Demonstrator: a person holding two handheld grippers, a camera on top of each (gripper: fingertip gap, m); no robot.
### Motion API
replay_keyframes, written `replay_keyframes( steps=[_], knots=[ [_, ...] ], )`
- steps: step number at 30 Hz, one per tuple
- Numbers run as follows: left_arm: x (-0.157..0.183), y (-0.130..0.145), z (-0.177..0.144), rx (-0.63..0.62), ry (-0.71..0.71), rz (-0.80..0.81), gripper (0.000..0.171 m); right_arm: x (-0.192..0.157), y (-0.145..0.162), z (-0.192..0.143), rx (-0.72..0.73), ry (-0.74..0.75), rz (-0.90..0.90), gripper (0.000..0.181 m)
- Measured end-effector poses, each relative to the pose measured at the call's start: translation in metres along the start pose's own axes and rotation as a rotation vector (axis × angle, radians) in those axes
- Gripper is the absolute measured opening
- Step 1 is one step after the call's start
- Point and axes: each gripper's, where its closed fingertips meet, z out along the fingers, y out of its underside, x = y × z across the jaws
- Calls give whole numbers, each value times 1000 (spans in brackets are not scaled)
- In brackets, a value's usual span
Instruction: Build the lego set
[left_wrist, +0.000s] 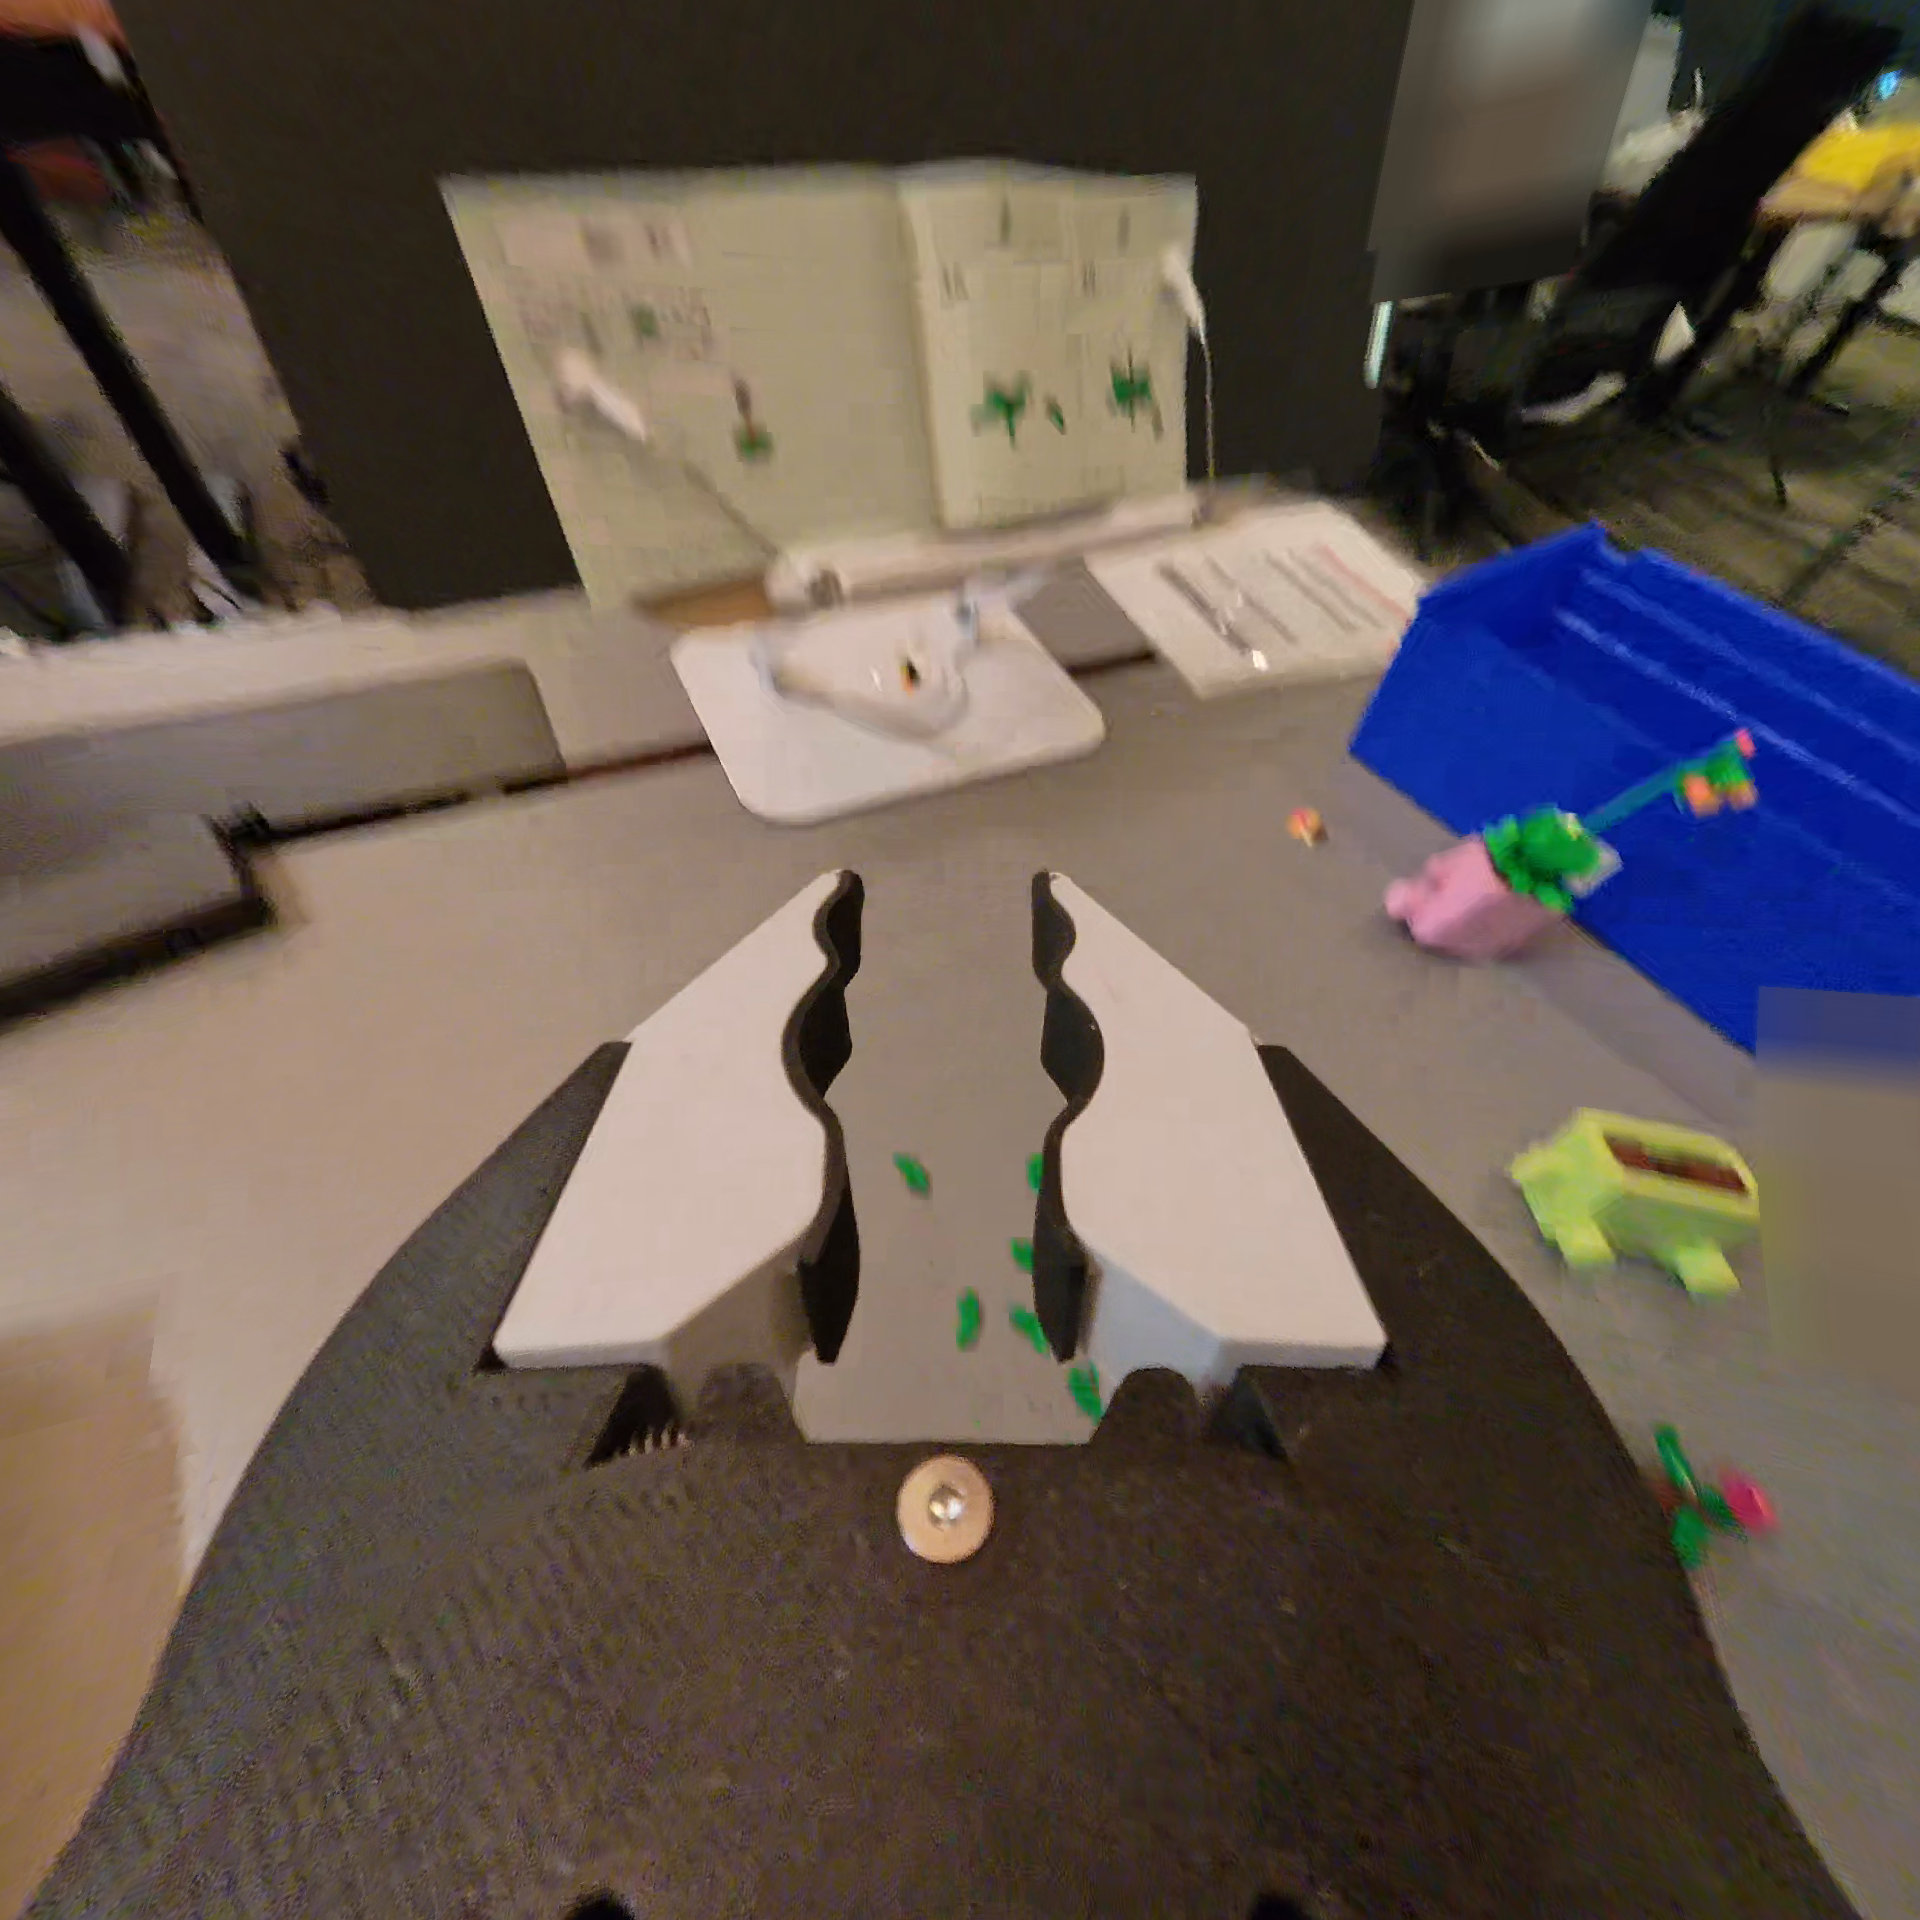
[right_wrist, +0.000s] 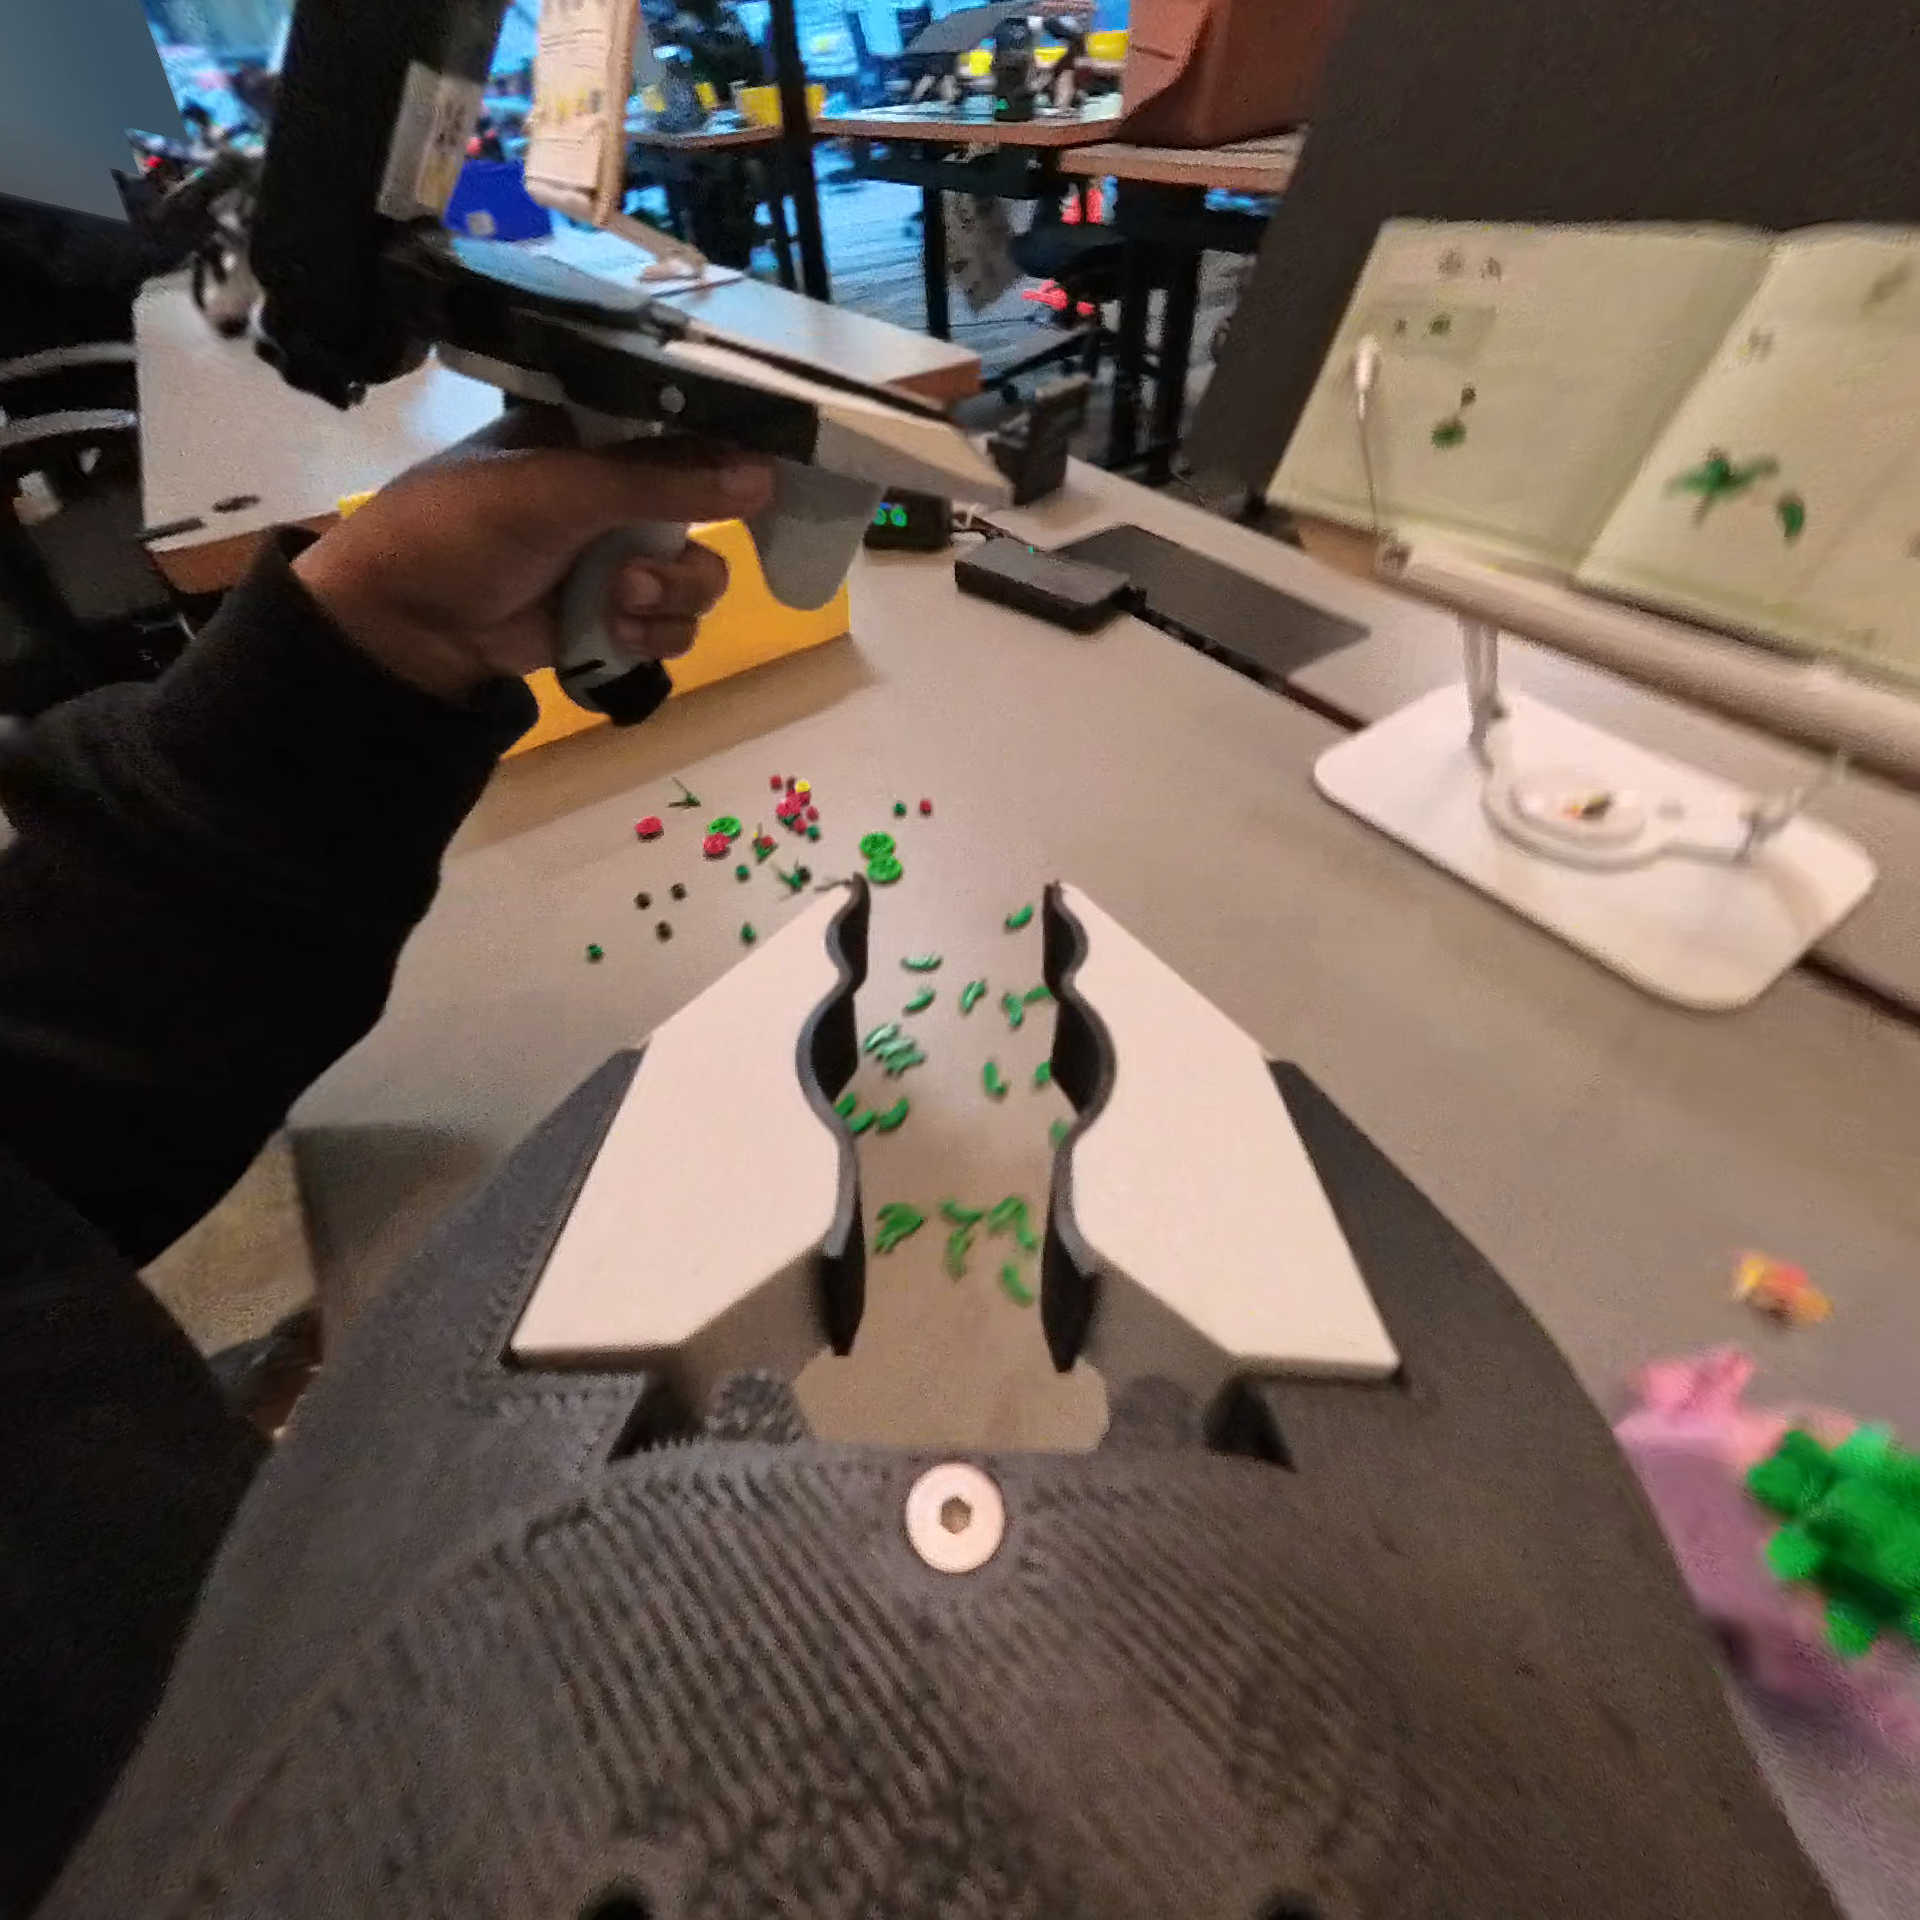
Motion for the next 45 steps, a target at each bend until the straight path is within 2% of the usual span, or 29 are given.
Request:
replay_keyframes(
  steps=[3, 6, 9, 14, 16, 21, 26, 29, 33, 37, 39, 45],
  knots=[
    [7, 59, -15, -112, 54, -71, 30, -31, 37, -11, -22, -14, 148, 32],
    [4, 88, -27, -87, 66, -127, 25, -58, 65, -9, -81, -42, 220, 35],
    [-32, 110, -38, -109, -50, -120, 21, -80, 78, 3, -114, -63, 222, 37],
    [-110, 117, -78, -34, -275, -102, 4, -118, 89, 31, -118, -104, 200, 36],
    [-131, 117, -96, -43, -332, -156, 6, -133, 99, 42, -122, -125, 170, 36],
    [-137, 107, -116, -22, -325, -167, 10, -149, 138, 62, -195, -136, 121, 35],
    [-101, 115, -87, -80, -180, -157, 13, -150, 136, 60, -180, -151, 111, 35],
    [-77, 133, -61, -175, -151, -82, 15, -149, 134, 56, -163, -155, 106, 35],
    [-52, 154, -31, -278, -134, -58, 21, -147, 135, 47, -151, -138, 67, 32],
    [-55, 173, -11, -386, -214, 6, 24, -149, 134, 41, -134, -148, 32, 32],
    [-60, 181, -3, -428, -238, -17, 29, -149, 133, 40, -126, -154, 37, 31],
    [-67, 186, 13, -448, -241, -27, 31, -145, 136, 43, -158, -203, 144, 34]
  ],
)
